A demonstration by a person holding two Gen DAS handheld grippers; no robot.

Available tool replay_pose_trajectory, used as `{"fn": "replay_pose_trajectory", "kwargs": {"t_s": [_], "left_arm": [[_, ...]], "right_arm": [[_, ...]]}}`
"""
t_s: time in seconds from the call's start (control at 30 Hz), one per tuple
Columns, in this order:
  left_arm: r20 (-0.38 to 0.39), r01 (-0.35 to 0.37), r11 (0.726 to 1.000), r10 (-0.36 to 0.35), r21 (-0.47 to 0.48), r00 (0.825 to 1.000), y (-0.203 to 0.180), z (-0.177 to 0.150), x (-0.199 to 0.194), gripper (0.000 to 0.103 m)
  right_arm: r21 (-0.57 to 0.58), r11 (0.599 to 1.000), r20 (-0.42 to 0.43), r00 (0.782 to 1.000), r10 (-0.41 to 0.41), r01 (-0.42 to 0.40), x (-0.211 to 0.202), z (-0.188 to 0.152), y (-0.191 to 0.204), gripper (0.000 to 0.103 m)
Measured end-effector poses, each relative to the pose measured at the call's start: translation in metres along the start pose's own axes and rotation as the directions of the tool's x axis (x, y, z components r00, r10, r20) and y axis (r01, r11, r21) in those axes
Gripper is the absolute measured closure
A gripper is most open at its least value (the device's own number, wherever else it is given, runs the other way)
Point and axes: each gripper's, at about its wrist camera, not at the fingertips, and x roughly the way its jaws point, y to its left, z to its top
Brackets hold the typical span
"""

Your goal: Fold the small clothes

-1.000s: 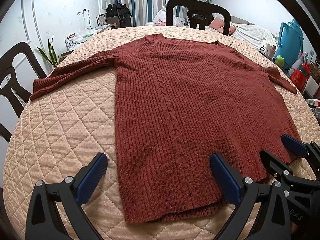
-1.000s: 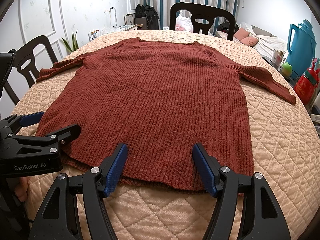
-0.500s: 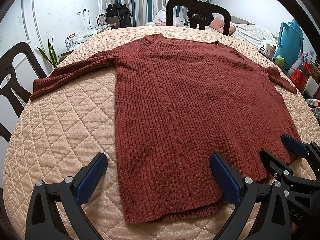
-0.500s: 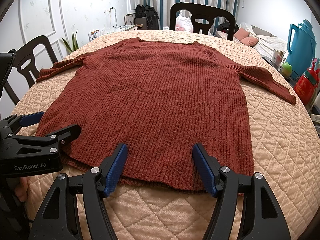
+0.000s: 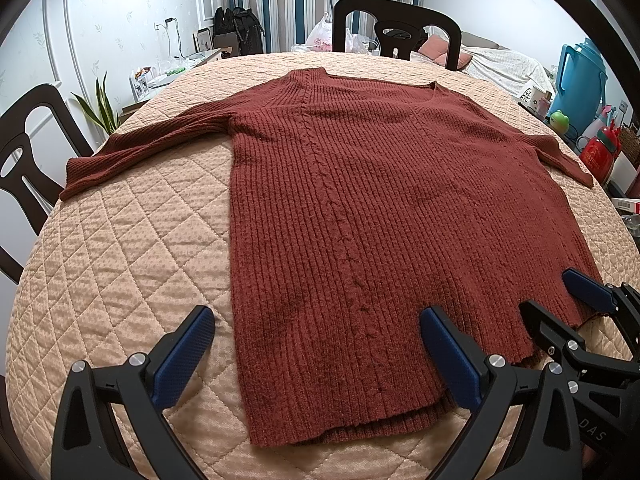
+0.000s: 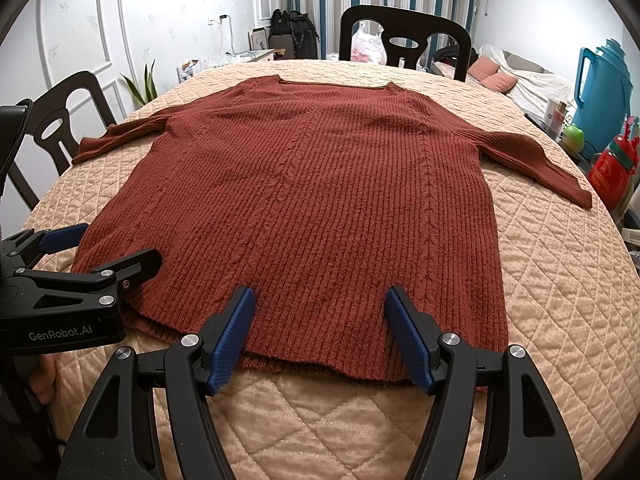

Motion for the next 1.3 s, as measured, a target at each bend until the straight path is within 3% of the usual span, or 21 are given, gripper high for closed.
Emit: {"fn": "replay_pose_trajectory", "kwargs": {"t_s": [0.6, 0.87, 1.03, 1.17, 1.3], "left_arm": [[0.001, 0.007, 1.0, -0.007, -0.002, 1.0, 0.0, 0.0, 0.0, 0.0], [-0.015, 0.131, 0.991, -0.131, -0.009, 0.991, 0.015, 0.006, -0.007, 0.0], [0.077, 0.075, 0.997, -0.072, -0.032, 0.994, 0.049, 0.018, -0.029, 0.0], [0.124, 0.025, 0.987, -0.006, -0.156, 0.992, 0.094, 0.033, -0.036, 0.0], [0.144, -0.068, 0.961, 0.11, -0.268, 0.983, 0.141, 0.045, -0.036, 0.0]], "right_arm": [[0.001, 1.0, 0.0, 1.0, 0.001, -0.001, 0.0, 0.001, 0.0, 0.035], [0.014, 1.0, -0.005, 1.0, 0.028, -0.028, -0.001, 0.005, -0.003, 0.035], [0.044, 0.994, 0.033, 0.995, 0.097, -0.098, -0.014, 0.011, -0.006, 0.035], [0.04, 0.993, 0.064, 0.992, 0.107, -0.11, -0.02, 0.023, -0.005, 0.035], [0.016, 0.993, 0.091, 0.989, 0.118, -0.12, -0.026, 0.037, 0.001, 0.035]]}}
